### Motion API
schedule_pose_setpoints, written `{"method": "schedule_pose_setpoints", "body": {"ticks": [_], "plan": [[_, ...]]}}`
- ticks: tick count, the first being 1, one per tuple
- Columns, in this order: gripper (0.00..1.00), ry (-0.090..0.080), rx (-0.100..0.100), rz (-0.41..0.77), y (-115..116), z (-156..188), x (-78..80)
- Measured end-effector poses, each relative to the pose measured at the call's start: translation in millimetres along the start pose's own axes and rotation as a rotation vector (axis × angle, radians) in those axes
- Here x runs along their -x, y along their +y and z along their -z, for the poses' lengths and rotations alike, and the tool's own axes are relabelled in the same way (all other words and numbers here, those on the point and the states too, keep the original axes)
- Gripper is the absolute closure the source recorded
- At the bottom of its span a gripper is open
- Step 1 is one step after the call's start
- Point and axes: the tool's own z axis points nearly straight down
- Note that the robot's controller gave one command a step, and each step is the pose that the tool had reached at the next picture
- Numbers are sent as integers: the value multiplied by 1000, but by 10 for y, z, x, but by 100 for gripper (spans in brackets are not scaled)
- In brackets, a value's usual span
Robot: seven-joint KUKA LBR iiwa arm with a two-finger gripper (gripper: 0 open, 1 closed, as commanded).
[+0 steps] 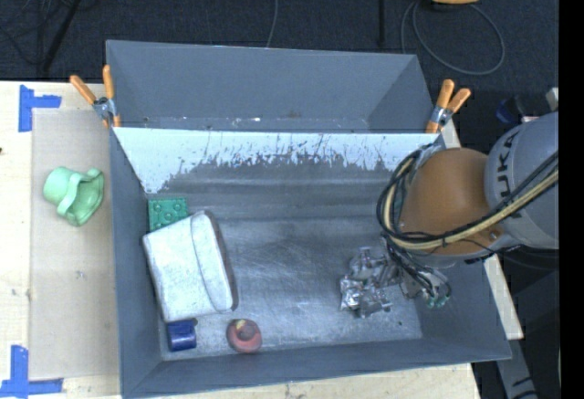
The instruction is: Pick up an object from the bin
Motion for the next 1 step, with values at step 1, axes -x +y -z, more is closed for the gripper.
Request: {"method": "schedule_pose_setpoints", "body": {"ticks": [1], "plan": [[100, -10, -3, 35, 66, 1257, 168]]}}
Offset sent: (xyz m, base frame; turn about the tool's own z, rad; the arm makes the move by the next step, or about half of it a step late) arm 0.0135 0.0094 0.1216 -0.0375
